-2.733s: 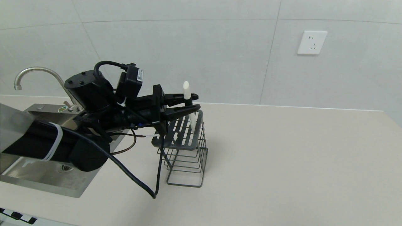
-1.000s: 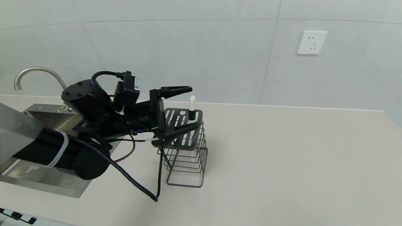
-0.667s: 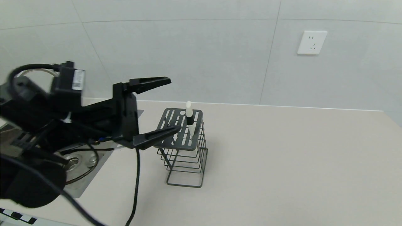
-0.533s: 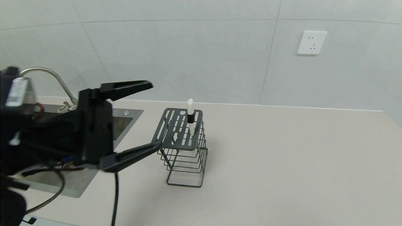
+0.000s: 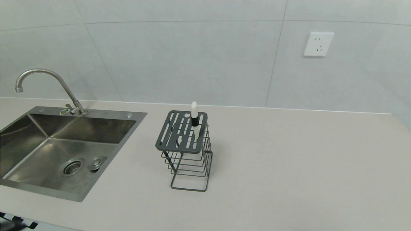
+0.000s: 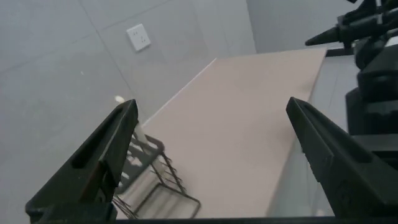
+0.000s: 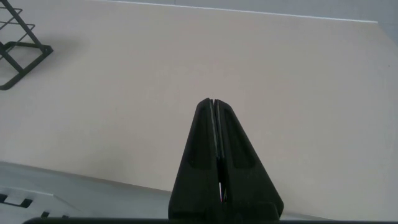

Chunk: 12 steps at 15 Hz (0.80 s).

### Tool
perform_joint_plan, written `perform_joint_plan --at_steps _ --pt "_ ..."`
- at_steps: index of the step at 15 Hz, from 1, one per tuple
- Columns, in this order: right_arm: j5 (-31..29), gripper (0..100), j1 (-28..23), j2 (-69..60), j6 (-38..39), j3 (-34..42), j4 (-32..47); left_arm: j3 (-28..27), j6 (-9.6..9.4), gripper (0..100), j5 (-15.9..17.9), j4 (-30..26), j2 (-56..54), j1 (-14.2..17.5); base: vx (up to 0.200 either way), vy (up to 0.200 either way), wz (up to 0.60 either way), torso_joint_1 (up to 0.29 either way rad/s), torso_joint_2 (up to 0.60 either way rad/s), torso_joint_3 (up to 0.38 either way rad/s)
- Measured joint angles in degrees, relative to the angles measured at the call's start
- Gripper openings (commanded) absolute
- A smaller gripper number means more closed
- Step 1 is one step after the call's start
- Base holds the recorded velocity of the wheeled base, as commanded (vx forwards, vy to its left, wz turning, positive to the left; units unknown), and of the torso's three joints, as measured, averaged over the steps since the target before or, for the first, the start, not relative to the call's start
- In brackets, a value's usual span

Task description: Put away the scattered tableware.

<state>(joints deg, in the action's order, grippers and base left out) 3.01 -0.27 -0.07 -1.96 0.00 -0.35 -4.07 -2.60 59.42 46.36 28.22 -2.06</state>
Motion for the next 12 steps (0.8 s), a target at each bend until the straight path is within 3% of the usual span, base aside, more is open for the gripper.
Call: perform_joint_plan --at_steps 1,2,4,6,7,8,12 --pt "0.0 0 0.0 0.0 0.0 0.0 0.0 0.9 0.46 100 -1.0 -9.2 -7.1 0.6 0.0 0.0 0.0 0.0 0.0 0.0" --pt "0.0 0 0.0 0.0 0.0 0.0 0.0 1.8 0.49 100 -4.9 -19.1 -13.2 1.1 0.0 0.0 0.0 0.0 0.0 0.0" --pt "-0.1 0 0.0 0.0 0.1 0.0 0.0 3.0 0.04 100 -22.1 -29.9 -21.7 1.8 0.0 0.0 0.0 0.0 0.0 0.0" --pt "-0.8 0 0.0 0.0 0.9 0.0 0.0 3.5 -0.24 100 -46.0 -38.4 -25.5 2.1 0.0 0.0 0.0 0.0 0.0 0.0" --pt "-0.9 0 0.0 0.0 1.4 0.0 0.1 3.7 -0.22 100 -54.6 -42.4 -26.5 2.2 0.0 0.0 0.0 0.0 0.0 0.0" --pt "-0.9 0 0.0 0.0 1.5 0.0 0.1 3.8 -0.22 100 -58.6 -45.5 -27.3 2.2 0.0 0.0 0.0 0.0 0.0 0.0" --pt "-0.9 0 0.0 0.0 1.5 0.0 0.1 3.9 0.17 100 -59.1 -46.7 -28.2 2.3 0.0 0.0 0.0 0.0 0.0 0.0"
